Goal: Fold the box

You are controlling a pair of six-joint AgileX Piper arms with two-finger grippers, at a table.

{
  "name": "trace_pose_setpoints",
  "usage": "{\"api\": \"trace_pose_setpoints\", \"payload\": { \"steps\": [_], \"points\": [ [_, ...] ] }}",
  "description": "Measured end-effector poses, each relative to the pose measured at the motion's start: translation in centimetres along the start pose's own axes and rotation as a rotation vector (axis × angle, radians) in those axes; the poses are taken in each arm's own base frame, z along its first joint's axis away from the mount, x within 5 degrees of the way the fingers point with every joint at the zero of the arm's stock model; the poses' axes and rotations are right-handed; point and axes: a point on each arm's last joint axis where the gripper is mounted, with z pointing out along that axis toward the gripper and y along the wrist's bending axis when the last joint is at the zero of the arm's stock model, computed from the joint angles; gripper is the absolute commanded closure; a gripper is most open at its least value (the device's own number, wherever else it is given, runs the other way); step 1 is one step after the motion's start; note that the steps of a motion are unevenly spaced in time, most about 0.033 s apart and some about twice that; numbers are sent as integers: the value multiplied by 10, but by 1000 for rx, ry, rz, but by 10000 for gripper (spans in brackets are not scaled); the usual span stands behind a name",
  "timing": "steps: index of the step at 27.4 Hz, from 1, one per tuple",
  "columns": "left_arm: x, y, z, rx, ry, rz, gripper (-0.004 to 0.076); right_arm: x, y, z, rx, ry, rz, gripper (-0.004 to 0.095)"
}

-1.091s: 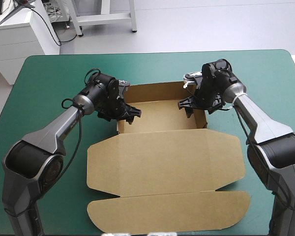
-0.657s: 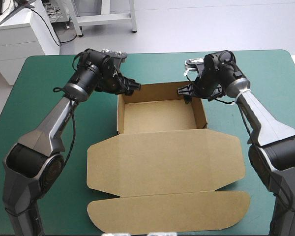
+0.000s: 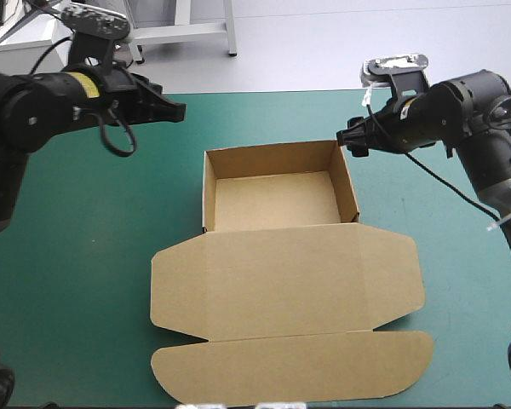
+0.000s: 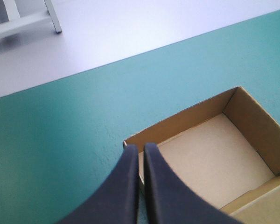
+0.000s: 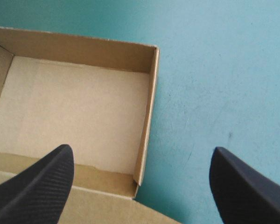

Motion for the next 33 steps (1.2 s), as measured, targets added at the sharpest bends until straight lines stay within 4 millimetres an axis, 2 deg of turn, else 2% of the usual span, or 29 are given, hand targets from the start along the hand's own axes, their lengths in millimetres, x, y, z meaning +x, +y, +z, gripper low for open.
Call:
{"api": "trace_pose_setpoints", "payload": {
  "steps": [2,4,7,10,15,18,22,26,29,31,33],
  "points": [
    [10,1,-34,0,-37,10,732,14,-1,11,7,64,-2,170],
    [30,2,-52,3,-17,15,732,26,-4,30,23,134,-10,169],
    [70,2,-76,6,27,10,732,28,-4,58,28,162,-13,169],
    [105,3,-85,6,72,3,732,27,-4,83,30,191,-14,169],
    [163,3,-96,7,140,1,732,31,-4,135,32,275,-11,169],
    [192,3,-105,6,142,0,732,32,-3,165,31,323,-11,169],
    [221,3,-113,6,139,-10,732,28,-1,192,18,349,0,170],
    [240,3,-117,8,135,-21,732,29,2,210,-9,400,22,178],
    [248,2,-120,23,126,-29,732,33,4,218,-27,440,36,346],
    [251,1,-121,34,123,-35,732,36,4,220,-27,467,36,586],
    [253,0,-122,42,121,-40,732,37,4,219,-26,480,36,868]
  ]
}}
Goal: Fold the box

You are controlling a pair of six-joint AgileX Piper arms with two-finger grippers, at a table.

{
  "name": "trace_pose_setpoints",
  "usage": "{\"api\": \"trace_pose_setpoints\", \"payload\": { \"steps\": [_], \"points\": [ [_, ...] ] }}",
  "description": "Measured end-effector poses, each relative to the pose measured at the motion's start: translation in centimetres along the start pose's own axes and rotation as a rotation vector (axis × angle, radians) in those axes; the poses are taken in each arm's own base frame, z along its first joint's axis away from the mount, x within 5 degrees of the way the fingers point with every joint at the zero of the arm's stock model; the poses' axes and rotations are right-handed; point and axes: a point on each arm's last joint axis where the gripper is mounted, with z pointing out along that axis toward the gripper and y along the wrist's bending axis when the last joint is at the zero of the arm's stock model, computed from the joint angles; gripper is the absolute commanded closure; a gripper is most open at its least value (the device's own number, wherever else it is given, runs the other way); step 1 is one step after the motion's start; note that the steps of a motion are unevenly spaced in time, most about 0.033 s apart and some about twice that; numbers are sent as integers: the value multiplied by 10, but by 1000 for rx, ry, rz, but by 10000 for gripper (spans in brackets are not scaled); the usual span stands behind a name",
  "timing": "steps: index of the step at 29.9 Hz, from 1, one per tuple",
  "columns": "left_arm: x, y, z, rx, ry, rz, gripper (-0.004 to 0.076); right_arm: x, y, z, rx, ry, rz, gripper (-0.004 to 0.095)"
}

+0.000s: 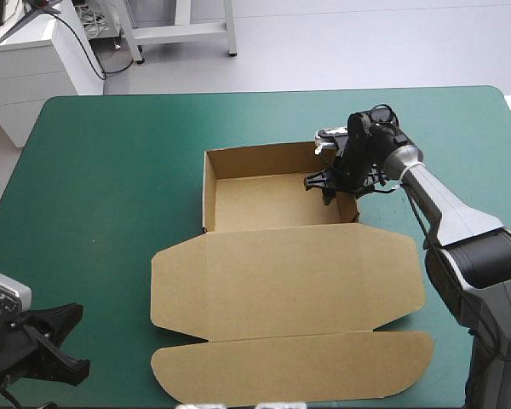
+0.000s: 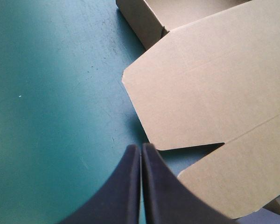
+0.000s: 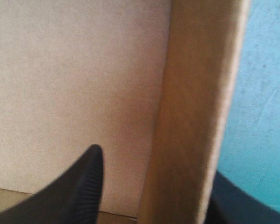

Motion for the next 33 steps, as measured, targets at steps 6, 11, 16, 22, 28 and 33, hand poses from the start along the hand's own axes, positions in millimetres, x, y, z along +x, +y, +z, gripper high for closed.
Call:
{"api": "trace_pose_setpoints", "payload": {
  "steps": [6,11,16,22,28,33],
  "points": [
    [0,0,0,5,-1,-2,732,-3,-2,-6,25,-13,4,908],
    [0,-1,0,8,-1,-3,732,-16,-26,-41,61,-111,37,927],
    [0,-1,0,9,-1,-3,732,-13,-104,-111,139,-291,158,927],
    [0,-1,0,9,-1,-3,732,24,-210,-152,272,-343,356,927],
    [0,-1,0,9,-1,-3,732,54,-286,-143,271,-307,543,927],
    [0,-1,0,9,-1,-3,732,70,-323,-125,280,-258,639,853]
  ]
}}
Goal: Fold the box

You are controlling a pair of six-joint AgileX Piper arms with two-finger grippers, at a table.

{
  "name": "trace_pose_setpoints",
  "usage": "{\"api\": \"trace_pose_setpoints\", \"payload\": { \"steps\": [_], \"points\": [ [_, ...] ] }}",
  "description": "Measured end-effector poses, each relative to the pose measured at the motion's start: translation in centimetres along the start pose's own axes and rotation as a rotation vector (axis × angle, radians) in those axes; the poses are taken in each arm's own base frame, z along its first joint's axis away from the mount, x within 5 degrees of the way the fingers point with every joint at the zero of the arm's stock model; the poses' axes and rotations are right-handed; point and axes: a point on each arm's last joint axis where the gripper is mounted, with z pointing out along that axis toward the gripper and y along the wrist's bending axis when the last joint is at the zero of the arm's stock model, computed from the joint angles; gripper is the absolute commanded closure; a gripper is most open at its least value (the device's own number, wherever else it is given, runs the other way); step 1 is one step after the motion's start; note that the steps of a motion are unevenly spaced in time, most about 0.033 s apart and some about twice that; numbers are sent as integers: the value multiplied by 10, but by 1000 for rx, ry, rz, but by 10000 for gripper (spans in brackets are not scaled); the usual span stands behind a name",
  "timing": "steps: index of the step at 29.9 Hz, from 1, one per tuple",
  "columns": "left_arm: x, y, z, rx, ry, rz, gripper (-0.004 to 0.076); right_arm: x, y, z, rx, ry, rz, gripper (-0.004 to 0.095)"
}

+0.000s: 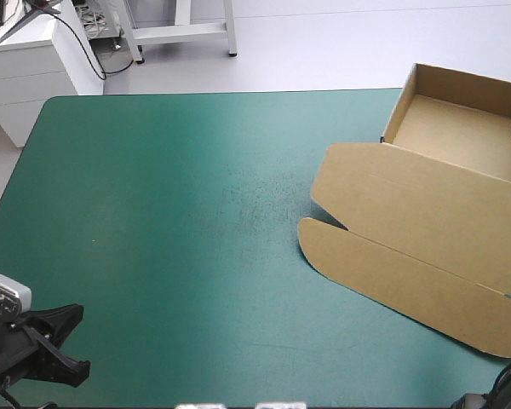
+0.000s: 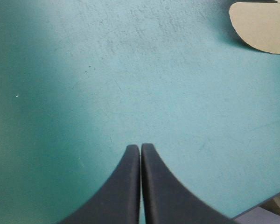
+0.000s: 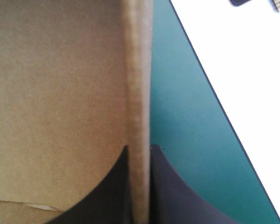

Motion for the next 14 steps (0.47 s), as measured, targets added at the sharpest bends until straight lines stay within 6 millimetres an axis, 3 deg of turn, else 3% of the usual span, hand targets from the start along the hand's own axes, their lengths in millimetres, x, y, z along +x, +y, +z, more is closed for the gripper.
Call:
{"api": "trace_pose_setpoints", "payload": {
  "steps": [3,6,9,11,14],
  "points": [
    [0,0,0,-1,0,0,732,0,-18,13,-8,26,57,671],
    [0,0,0,-1,0,0,732,1,-29,19,-22,37,92,372],
    [0,0,0,-1,0,0,732,1,-31,20,-27,37,101,145],
    [0,0,0,-1,0,0,732,1,-30,20,-35,36,104,73],
    [0,0,0,-1,0,0,732,0,-29,20,-47,35,109,71]
  ]
}}
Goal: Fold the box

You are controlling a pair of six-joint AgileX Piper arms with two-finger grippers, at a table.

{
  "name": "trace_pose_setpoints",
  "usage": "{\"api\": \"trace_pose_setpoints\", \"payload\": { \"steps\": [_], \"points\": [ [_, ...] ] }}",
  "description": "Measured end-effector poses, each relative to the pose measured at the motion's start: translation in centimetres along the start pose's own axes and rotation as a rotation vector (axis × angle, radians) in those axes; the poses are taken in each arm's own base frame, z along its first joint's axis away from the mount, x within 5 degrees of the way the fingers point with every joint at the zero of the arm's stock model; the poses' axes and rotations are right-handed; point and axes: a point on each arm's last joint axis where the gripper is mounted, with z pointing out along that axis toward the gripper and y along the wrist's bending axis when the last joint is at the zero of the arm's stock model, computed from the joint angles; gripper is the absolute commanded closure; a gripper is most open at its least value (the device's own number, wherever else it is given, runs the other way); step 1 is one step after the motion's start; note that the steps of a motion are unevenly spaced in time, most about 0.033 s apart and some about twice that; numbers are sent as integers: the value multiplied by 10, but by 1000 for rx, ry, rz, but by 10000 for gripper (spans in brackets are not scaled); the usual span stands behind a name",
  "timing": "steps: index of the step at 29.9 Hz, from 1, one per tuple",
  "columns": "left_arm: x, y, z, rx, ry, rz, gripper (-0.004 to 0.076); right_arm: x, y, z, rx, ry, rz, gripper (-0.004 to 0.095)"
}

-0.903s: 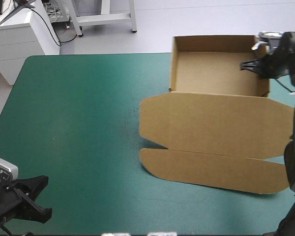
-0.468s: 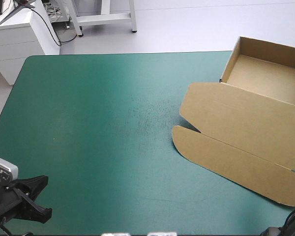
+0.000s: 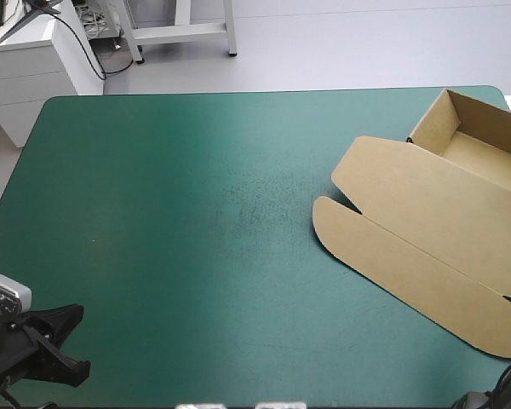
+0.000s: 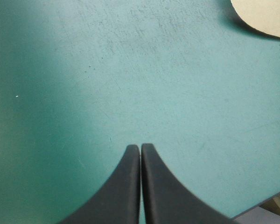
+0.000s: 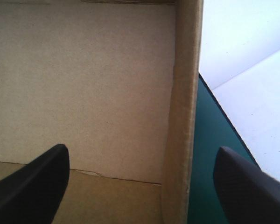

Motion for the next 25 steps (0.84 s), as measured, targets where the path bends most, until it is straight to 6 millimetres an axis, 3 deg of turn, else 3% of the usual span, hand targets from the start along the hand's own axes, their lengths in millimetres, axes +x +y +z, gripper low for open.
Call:
{"api": "trace_pose_setpoints", "payload": {
  "steps": [4,7,9,13,14,18,25],
  "points": [
    [0,0,0,0,0,0,732,0,5,-13,-34,-27,-16,80],
    [0,0,0,0,0,0,732,3,13,-42,-77,-88,-34,158],
    [0,0,0,0,0,0,732,10,23,-71,-115,-142,-52,308],
    [0,0,0,0,0,0,732,38,57,-126,-176,-224,-161,873],
    [0,0,0,-1,0,0,732,49,69,-136,-197,-234,-203,917],
    [0,0,0,-5,0,2,732,90,112,-164,-262,-245,-382,908],
    [7,2,6,-17,22,22,732,154,151,-198,-357,-270,-594,908]
  ]
}}
